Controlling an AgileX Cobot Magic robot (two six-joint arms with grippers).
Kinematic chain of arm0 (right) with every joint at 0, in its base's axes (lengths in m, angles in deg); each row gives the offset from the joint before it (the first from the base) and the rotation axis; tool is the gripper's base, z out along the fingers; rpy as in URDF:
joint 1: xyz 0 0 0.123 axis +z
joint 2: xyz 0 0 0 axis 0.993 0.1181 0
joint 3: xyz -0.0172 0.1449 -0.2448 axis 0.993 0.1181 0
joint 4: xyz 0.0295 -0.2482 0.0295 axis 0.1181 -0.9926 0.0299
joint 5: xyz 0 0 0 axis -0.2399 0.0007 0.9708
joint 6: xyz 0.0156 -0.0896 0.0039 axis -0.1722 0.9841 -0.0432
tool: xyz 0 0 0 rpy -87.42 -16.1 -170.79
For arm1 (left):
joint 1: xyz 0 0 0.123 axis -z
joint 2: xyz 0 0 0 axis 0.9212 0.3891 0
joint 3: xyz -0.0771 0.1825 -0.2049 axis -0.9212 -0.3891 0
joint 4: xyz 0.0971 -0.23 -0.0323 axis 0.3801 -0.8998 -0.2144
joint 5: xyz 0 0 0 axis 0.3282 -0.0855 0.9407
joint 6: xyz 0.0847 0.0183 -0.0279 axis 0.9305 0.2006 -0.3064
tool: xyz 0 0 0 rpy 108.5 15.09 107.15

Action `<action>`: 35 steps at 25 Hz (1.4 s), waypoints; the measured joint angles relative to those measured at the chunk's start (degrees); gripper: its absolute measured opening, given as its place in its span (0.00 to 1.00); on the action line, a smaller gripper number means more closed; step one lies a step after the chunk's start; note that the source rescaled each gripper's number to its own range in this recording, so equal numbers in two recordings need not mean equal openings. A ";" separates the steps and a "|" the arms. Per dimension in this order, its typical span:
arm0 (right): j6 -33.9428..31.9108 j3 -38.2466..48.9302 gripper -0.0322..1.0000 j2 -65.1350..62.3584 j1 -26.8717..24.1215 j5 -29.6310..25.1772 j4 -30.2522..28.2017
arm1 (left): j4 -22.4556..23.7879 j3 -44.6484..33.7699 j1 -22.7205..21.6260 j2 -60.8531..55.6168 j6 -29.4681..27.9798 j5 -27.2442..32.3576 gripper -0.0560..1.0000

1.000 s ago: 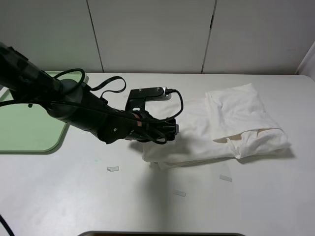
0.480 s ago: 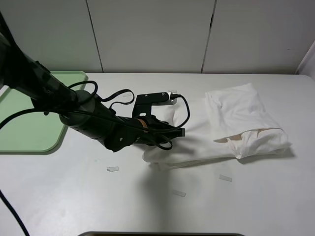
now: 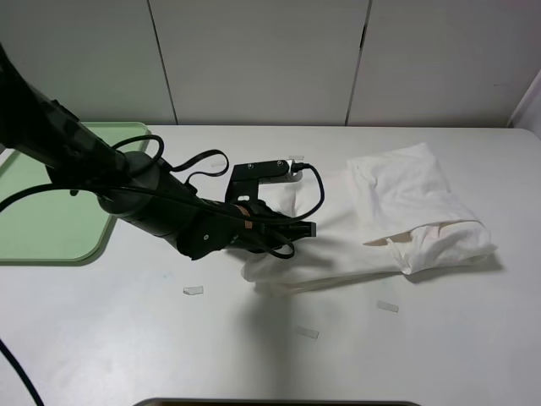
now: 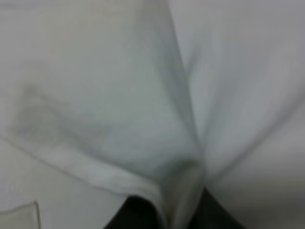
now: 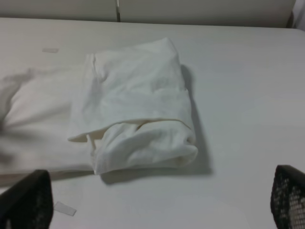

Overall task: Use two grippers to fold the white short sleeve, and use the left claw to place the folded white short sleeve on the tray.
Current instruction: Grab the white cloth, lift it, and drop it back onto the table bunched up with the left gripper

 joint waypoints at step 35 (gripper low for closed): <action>0.00 0.00 1.00 0.00 0.00 0.00 0.00 | 1.35 -0.37 -21.53 -30.37 30.47 59.63 0.08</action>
